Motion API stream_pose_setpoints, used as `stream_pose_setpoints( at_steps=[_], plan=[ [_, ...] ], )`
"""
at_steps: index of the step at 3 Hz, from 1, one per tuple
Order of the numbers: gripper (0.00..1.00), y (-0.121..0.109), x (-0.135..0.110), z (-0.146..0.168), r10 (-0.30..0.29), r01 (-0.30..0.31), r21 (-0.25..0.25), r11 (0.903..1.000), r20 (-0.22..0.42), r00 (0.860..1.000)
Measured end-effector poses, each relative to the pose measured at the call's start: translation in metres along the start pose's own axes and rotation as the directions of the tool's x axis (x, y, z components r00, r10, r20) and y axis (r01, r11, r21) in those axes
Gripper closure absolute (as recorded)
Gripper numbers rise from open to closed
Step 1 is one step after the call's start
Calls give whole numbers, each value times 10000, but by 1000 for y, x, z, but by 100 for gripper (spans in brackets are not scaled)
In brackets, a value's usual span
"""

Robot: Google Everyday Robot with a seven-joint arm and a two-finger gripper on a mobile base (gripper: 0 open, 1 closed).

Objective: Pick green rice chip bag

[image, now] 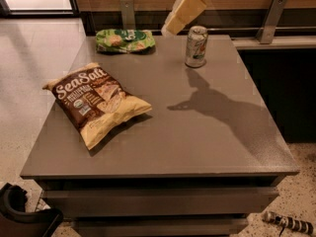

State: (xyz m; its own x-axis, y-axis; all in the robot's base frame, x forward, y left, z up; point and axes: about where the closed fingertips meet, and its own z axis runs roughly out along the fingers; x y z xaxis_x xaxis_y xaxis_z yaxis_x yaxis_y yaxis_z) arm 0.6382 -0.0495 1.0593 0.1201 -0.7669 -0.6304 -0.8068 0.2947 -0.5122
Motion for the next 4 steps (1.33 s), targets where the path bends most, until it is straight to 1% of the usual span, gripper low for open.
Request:
stream_pose_setpoints(
  at_steps=[1, 2, 3, 4],
  plan=[
    [0, 0, 0, 0, 0, 0, 0, 10000, 0, 10000],
    [0, -5, -1, 9, -109, 109, -10, 9999, -138, 9998],
    [0, -38, -1, 70, -560, 554, -88, 9984, -867, 9947],
    [0, -59, -10, 147, -921, 884, -400, 9953, -1020, 9905]
  ],
)
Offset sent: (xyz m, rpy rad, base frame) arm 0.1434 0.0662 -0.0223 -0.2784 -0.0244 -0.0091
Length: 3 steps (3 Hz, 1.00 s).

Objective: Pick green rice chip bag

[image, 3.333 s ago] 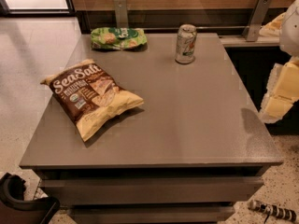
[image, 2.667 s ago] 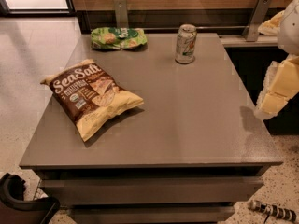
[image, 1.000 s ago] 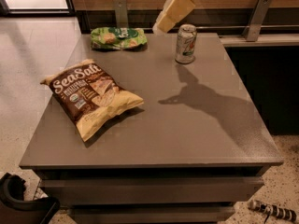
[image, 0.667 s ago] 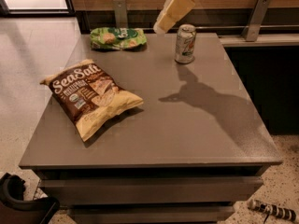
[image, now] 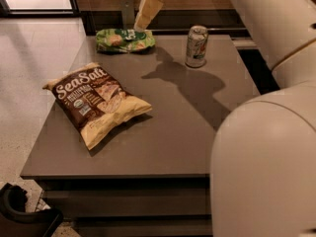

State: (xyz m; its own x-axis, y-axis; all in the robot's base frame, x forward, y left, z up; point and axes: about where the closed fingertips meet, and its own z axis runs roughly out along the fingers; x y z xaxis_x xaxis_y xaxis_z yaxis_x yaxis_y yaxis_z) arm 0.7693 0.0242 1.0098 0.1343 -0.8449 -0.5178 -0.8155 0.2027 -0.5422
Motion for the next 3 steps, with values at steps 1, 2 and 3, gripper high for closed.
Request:
stream_pose_setpoints(
  at_steps=[1, 2, 3],
  plan=[
    [0, -7, -4, 55, -72, 69, -165, 9998, -159, 9998],
    [0, -10, 8, 101, 273, -273, -4, 9996, -571, 9980],
    [0, -10, 24, 137, 824, -817, 133, 9966, -699, 9941]
  ],
)
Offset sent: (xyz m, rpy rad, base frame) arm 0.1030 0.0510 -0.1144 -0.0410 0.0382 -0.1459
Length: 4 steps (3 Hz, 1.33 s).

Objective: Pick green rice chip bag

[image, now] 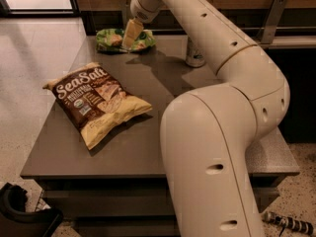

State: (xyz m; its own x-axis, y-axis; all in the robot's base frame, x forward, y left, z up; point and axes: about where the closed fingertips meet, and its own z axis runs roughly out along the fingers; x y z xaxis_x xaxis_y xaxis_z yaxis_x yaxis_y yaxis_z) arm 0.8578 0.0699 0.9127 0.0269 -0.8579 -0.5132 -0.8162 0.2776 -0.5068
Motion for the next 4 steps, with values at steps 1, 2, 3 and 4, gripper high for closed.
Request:
stream_pose_setpoints(
  at_steps=[1, 2, 3, 4],
  plan=[
    [0, 7, -1, 35, 661, -650, -207, 9977, 576, 9961],
    [0, 24, -36, 59, 1193, -1107, -571, 9922, 1812, 9762],
    [0, 24, -36, 60, 1193, -1106, -573, 9922, 1811, 9762],
    [0, 23, -16, 84, 1657, -1610, -487, 9858, 1190, 9790]
  ],
)
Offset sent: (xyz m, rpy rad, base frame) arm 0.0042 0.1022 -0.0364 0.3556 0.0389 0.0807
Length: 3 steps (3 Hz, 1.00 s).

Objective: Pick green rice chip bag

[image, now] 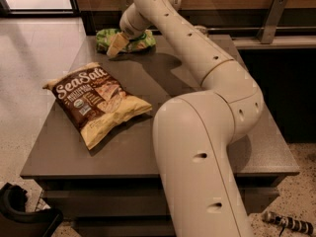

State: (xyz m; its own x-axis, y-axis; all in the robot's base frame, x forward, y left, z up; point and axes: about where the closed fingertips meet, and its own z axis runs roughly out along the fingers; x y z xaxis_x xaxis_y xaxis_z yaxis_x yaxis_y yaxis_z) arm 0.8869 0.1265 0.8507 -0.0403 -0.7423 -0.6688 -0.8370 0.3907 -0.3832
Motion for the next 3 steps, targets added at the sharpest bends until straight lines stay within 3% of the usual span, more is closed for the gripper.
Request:
stream_pose_setpoints(
  at_steps=[1, 2, 3],
  plan=[
    [0, -3, 11, 20, 396, -396, -39, 9992, -92, 9992],
    [16, -5, 11, 22, 433, -434, -30, 9991, -86, 9990],
    [39, -5, 10, 21, 433, -434, -30, 9991, -87, 9990]
  ],
)
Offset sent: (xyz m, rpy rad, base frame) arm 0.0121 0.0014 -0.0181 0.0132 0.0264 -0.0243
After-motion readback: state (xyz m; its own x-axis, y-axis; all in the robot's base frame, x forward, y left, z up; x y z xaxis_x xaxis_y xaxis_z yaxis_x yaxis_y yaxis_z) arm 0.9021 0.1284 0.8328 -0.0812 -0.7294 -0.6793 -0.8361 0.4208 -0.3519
